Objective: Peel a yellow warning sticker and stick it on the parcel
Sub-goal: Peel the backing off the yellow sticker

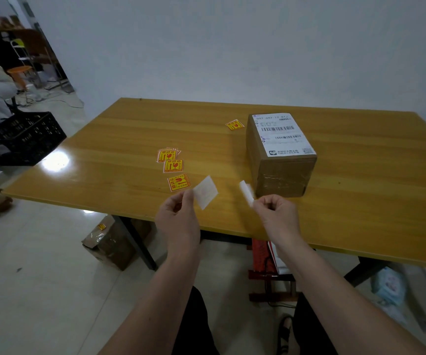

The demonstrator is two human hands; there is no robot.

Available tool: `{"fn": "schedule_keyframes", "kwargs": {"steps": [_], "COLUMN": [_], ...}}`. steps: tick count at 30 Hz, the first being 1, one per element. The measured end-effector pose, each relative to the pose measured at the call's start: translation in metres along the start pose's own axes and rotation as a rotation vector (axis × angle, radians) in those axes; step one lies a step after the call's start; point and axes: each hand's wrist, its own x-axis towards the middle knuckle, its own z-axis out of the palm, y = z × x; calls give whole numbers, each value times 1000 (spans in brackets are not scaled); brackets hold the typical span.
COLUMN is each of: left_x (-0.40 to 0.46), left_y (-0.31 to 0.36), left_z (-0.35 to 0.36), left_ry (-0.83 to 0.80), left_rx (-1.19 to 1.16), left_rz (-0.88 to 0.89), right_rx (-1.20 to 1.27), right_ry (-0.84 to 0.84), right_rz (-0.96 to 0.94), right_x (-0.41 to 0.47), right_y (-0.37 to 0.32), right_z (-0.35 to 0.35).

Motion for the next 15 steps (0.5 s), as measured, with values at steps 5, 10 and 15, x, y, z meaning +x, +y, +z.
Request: {"fn": "schedule_keyframes", "kwargs": {"steps": [5,10,15], "left_x": [4,0,-4], "left_y": [2,3,3], "left_z": [-4,-3,2], "left_ry": [-42,-113,-204], "left_rx": [-12,-19,-14], "left_rz": [-5,6,55], "right_rx": [-39,-94,55], "right_ry": [-33,-110,-246], "right_rz": [7,-10,172], "right_x": [12,18,3], "right_y": [-1,-7,-20], "right_z": [11,15,11]}}
